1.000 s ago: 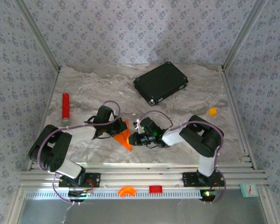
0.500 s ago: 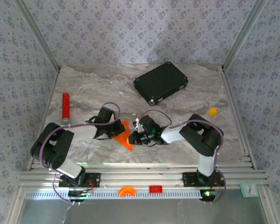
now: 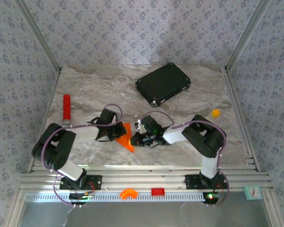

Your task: Fold a paper plane with a square sheet of paper (pick it up from the middle)

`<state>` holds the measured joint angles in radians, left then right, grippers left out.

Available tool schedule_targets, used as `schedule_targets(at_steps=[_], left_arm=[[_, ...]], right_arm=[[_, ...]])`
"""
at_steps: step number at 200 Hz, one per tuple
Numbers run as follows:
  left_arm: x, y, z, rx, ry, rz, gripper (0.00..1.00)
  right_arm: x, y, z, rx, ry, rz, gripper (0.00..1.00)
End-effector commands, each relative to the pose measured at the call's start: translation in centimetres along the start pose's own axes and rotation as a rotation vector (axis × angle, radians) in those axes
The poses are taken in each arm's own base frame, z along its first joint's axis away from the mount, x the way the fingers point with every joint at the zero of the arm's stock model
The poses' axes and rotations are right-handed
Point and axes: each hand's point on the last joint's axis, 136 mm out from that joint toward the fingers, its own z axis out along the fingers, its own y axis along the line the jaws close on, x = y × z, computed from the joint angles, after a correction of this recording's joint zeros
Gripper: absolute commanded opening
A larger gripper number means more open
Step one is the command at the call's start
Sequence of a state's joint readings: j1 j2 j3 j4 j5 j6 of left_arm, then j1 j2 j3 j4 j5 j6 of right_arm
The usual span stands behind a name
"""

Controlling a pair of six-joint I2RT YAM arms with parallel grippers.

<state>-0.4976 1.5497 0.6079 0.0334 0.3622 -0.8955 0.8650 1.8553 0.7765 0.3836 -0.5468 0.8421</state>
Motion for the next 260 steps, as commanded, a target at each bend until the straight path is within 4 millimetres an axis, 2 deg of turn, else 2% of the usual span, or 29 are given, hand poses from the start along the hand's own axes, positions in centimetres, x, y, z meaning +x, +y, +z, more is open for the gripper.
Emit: schedule_targets(at_steps=[1, 22, 54, 74, 99, 130, 161, 172, 207, 236, 260], left_arm=[[0.4, 2.6, 0.7, -0.107, 0.017, -0.003, 0.0], [0.4, 2.6, 0.8, -0.111, 0.023, 0.003, 0.0], [0.5, 2.8, 0.7, -0.114, 0.028, 0.017, 0.0], [0.6, 2.8, 0.7, -0.114, 0.033, 0.025, 0.0], [0.6, 2.7, 0.7, -0.106, 0.033, 0.031, 0.0], [0.6, 2.5, 0.8, -0.091, 0.034, 0.034, 0.0], [0.6, 2.6, 0.7, -0.093, 0.033, 0.036, 0.0], [0.6, 2.7, 0.7, -0.094, 0.034, 0.036, 0.0], [0.6, 2.9, 0.7, -0.093, 0.039, 0.034, 0.0], [0.5, 2.8, 0.7, -0.089, 0.039, 0.03, 0.0], [0.5, 2.8, 0.7, -0.087, 0.038, 0.028, 0.0]], right_arm=[[2.7, -3.4, 0.0, 0.104, 0.1, 0.093, 0.0], [2.5, -2.7, 0.0, 0.091, 0.1, 0.089, 0.0], [1.5, -0.6, -1.1, 0.066, 0.079, 0.059, 0.13], [1.9, -0.3, -1.8, 0.079, 0.088, 0.048, 0.2], [3.1, -0.3, -2.1, 0.083, 0.114, 0.045, 0.19], [4.5, -0.8, -1.0, 0.082, 0.162, 0.062, 0.18], [5.4, -1.7, -0.8, 0.105, 0.179, 0.081, 0.03], [5.7, -2.1, -0.9, 0.11, 0.183, 0.093, 0.02], [5.8, -1.4, -1.5, 0.1, 0.18, 0.078, 0.1], [5.6, -0.4, -1.7, 0.085, 0.183, 0.056, 0.12], [6.7, -1.2, -1.5, 0.129, 0.218, 0.057, 0.13]])
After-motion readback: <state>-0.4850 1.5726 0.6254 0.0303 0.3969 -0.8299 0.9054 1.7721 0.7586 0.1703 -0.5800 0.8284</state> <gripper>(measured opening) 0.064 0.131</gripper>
